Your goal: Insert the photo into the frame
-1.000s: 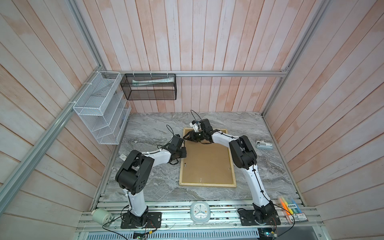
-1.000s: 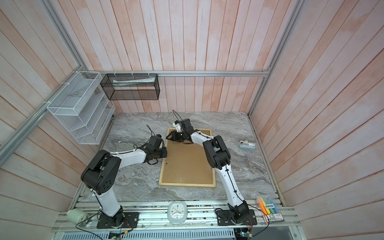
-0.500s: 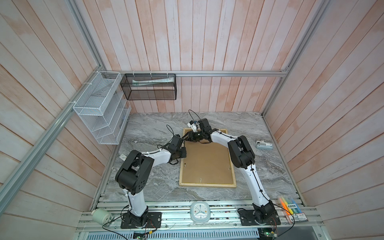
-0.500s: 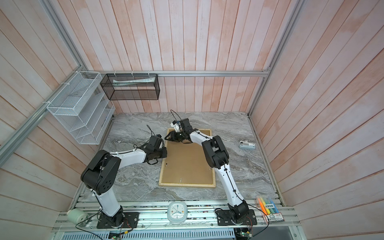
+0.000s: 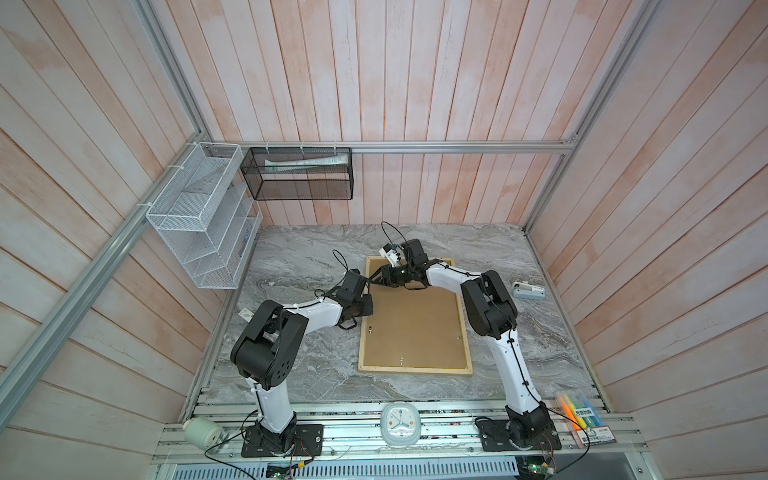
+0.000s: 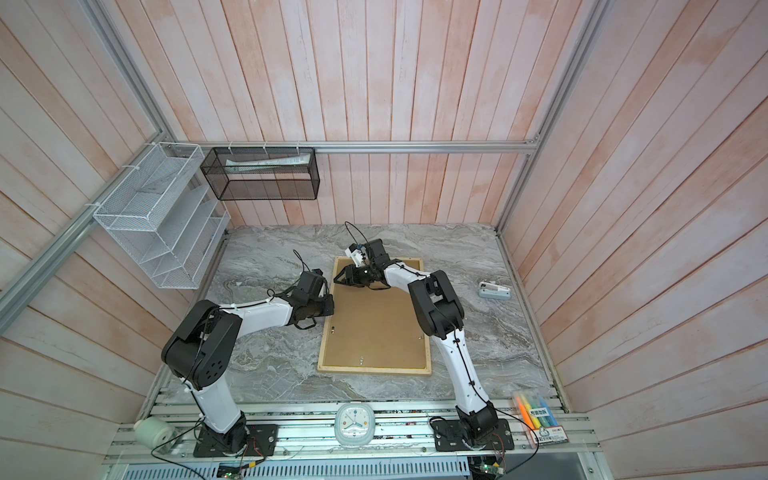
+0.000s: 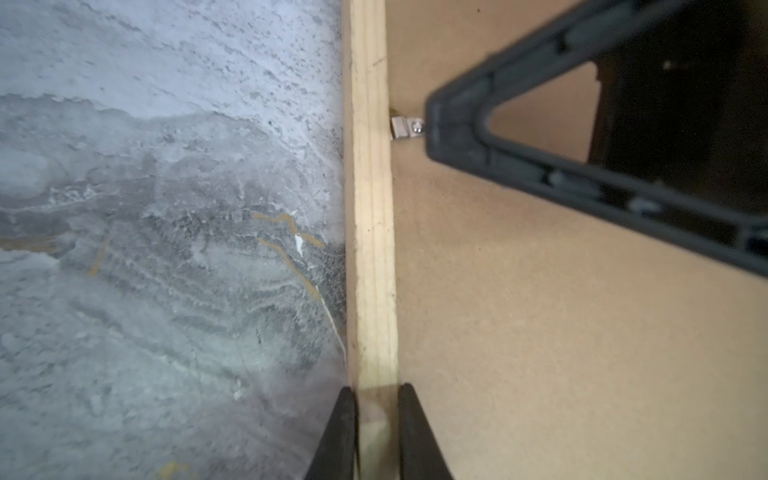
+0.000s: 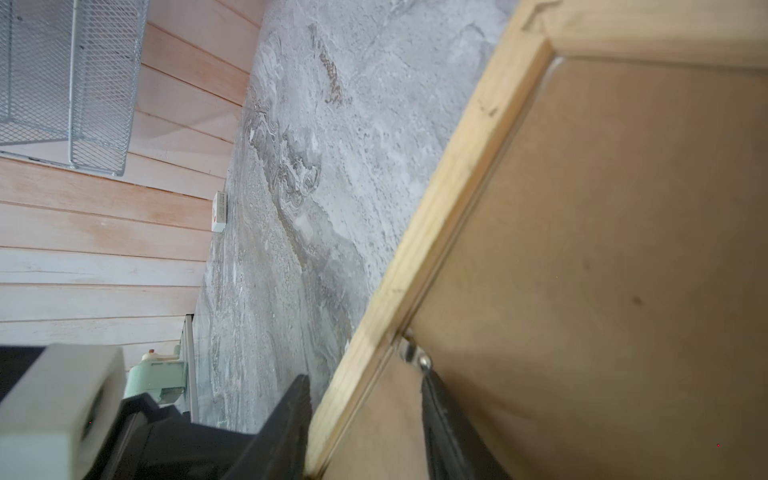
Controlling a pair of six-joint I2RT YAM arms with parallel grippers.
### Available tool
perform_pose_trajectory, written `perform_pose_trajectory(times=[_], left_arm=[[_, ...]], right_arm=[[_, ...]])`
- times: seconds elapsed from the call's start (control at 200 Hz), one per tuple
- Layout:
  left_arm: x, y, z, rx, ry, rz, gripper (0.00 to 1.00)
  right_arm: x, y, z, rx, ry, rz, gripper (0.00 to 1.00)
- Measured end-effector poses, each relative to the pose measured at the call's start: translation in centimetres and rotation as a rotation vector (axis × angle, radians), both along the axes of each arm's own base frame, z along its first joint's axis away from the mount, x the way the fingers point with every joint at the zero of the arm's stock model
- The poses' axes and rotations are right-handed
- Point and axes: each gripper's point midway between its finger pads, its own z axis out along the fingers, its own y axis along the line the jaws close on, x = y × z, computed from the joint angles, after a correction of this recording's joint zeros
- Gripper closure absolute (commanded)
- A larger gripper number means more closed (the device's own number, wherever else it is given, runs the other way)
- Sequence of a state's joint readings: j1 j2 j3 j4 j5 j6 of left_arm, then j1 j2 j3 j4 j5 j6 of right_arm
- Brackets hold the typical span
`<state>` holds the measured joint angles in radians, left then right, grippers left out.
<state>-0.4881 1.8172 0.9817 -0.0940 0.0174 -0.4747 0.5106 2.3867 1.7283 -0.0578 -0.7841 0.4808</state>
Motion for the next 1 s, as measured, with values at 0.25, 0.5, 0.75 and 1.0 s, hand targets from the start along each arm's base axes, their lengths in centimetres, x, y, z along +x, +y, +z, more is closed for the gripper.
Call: perform_pose_trajectory(times=[0.25, 0.5, 0.75, 1.0], left_arm=[[0.2, 0.3, 0.0, -0.013, 0.004, 0.023, 0.89], [0.9, 1.5, 0.1, -0.039, 0.012, 0.053, 0.89], [2.2, 2.5, 0.2, -0.033, 0.004, 0.085, 0.75], [1.7, 2.9, 1.0, -0.034, 0.009, 0.089, 0.69]], right_arm=[[-0.3, -6.5, 1.5, -0.044, 0.015, -0.135, 0.53], [-2.8, -8.1, 2.6, -0.053, -0.002, -0.167, 0.53], [-6.1, -8.7, 1.8, -0.063, 0.036, -0.173, 0.53], [-9.4, -6.1, 1.2, -0.054, 0.049, -0.114, 0.53]])
